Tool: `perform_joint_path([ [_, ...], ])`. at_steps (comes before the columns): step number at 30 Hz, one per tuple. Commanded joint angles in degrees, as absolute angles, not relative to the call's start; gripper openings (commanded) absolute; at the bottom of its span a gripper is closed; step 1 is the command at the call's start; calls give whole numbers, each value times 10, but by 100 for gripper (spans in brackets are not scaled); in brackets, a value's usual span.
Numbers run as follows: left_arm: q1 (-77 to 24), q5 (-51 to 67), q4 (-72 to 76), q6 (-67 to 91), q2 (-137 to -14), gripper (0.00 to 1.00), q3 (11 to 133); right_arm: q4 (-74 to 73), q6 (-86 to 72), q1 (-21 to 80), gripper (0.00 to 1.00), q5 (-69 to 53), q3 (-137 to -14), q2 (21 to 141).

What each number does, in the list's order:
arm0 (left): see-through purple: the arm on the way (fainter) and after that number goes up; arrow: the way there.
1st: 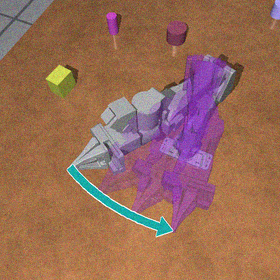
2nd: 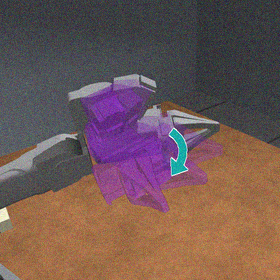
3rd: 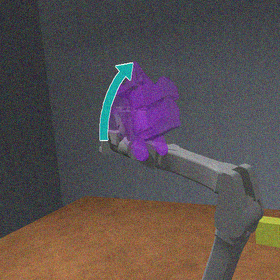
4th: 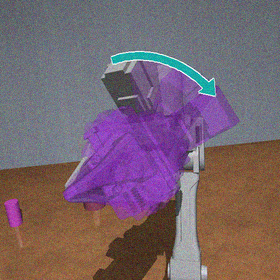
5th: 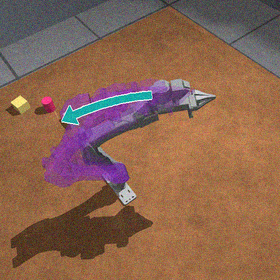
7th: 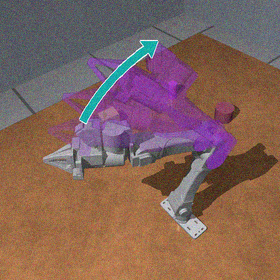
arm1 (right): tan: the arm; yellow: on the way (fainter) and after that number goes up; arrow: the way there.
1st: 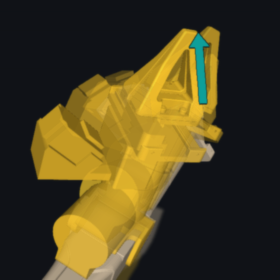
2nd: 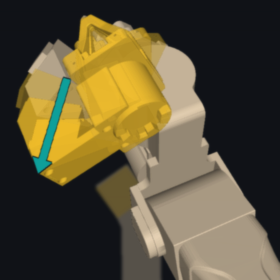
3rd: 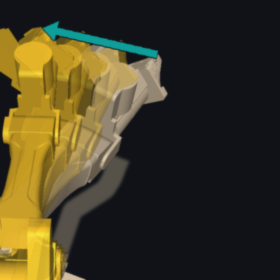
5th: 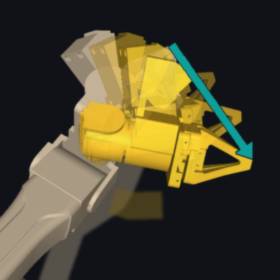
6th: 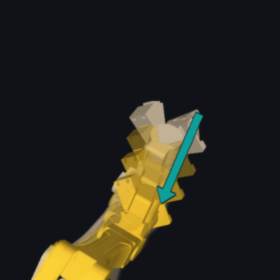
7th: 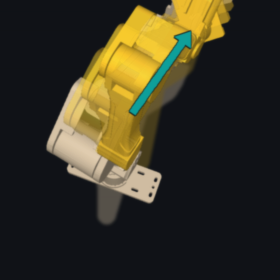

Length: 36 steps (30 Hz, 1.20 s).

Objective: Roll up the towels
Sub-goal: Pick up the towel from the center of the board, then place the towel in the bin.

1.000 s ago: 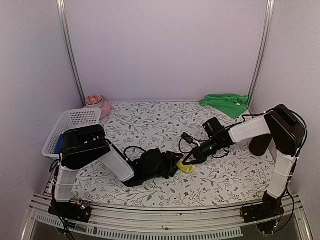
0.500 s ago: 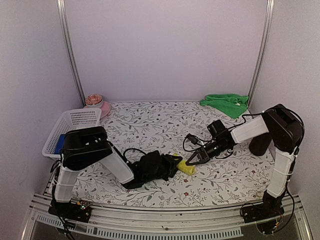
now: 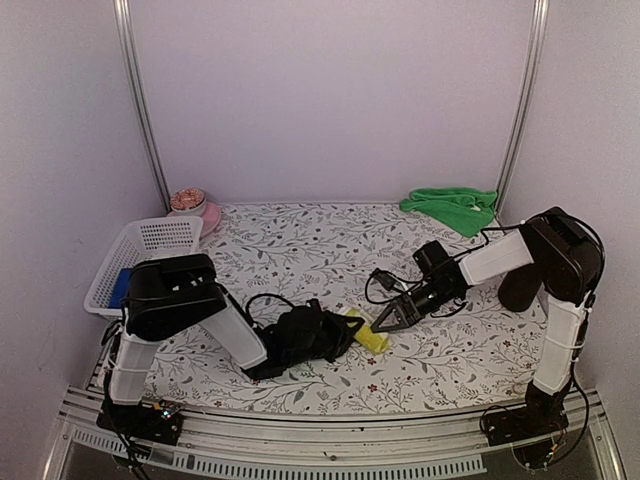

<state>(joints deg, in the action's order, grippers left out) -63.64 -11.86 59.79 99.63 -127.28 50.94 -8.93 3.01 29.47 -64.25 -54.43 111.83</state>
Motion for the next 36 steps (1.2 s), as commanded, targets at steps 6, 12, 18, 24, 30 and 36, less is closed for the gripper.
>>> perform_joint_path([
  [6,-569,12,486,779,-1137,18,433,-232,141,245,60,-575,-629,1008],
  [12,-502,156,204,601,-966,18,484,-273,186,214,68,-542,-648,960],
  [18,-422,226,-82,444,-823,15,590,-276,193,215,70,-557,-647,939],
  [24,-261,314,-292,288,-721,10,664,-282,199,219,75,-579,-645,927],
  [30,-74,411,-433,153,-689,12,668,-283,208,236,77,-576,-645,902],
  [36,50,496,-519,47,-724,7,674,-272,207,253,85,-572,-637,887],
])
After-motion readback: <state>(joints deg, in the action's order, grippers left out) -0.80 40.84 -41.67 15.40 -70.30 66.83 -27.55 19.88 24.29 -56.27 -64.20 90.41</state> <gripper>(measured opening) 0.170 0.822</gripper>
